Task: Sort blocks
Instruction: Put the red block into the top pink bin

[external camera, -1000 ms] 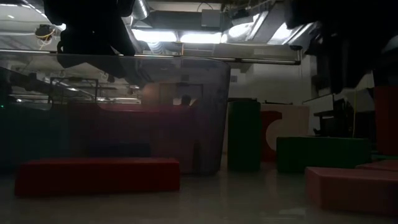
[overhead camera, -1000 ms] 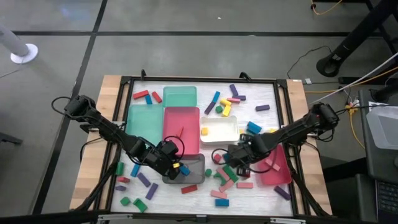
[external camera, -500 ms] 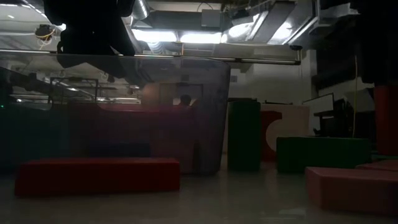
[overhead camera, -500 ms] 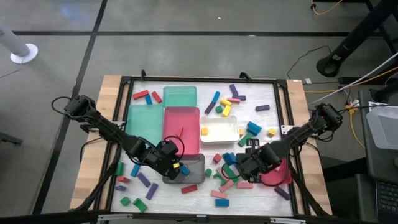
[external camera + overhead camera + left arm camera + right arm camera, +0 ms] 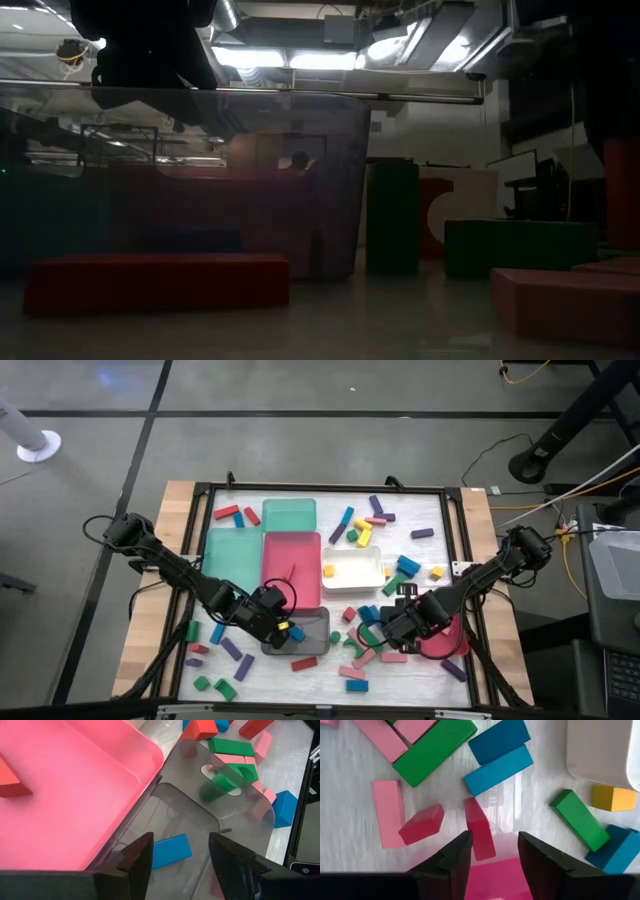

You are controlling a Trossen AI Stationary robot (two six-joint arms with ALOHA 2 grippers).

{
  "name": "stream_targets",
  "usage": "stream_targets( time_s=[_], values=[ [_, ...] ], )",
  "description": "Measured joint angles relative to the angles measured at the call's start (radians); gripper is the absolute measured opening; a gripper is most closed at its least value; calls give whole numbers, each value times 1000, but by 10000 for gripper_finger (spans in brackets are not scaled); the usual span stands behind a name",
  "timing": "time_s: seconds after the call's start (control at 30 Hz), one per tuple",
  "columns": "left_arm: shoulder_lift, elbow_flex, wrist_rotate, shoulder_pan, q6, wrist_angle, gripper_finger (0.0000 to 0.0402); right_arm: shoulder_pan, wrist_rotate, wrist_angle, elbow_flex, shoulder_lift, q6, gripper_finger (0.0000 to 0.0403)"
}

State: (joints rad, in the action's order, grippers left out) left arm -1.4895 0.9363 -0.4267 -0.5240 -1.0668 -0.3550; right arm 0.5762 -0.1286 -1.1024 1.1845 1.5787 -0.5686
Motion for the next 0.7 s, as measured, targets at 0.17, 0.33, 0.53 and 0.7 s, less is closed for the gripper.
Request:
stream_targets(
  time_s=[0.17, 0.33, 0.53, 0.7],
  values=[
    [0, 0, 0, 0, 0, 0, 180, 0, 9, 9, -9, 4, 0, 166],
    [0, 0, 0, 0, 0, 0, 180, 0, 8, 10, -8, 3, 0, 166],
    [0, 0, 0, 0, 0, 0, 180, -1, 9, 54, -45, 3, 1, 166],
    [0, 0, 0, 0, 0, 0, 180, -1, 6, 99, -87, 3, 1, 159]
  ],
)
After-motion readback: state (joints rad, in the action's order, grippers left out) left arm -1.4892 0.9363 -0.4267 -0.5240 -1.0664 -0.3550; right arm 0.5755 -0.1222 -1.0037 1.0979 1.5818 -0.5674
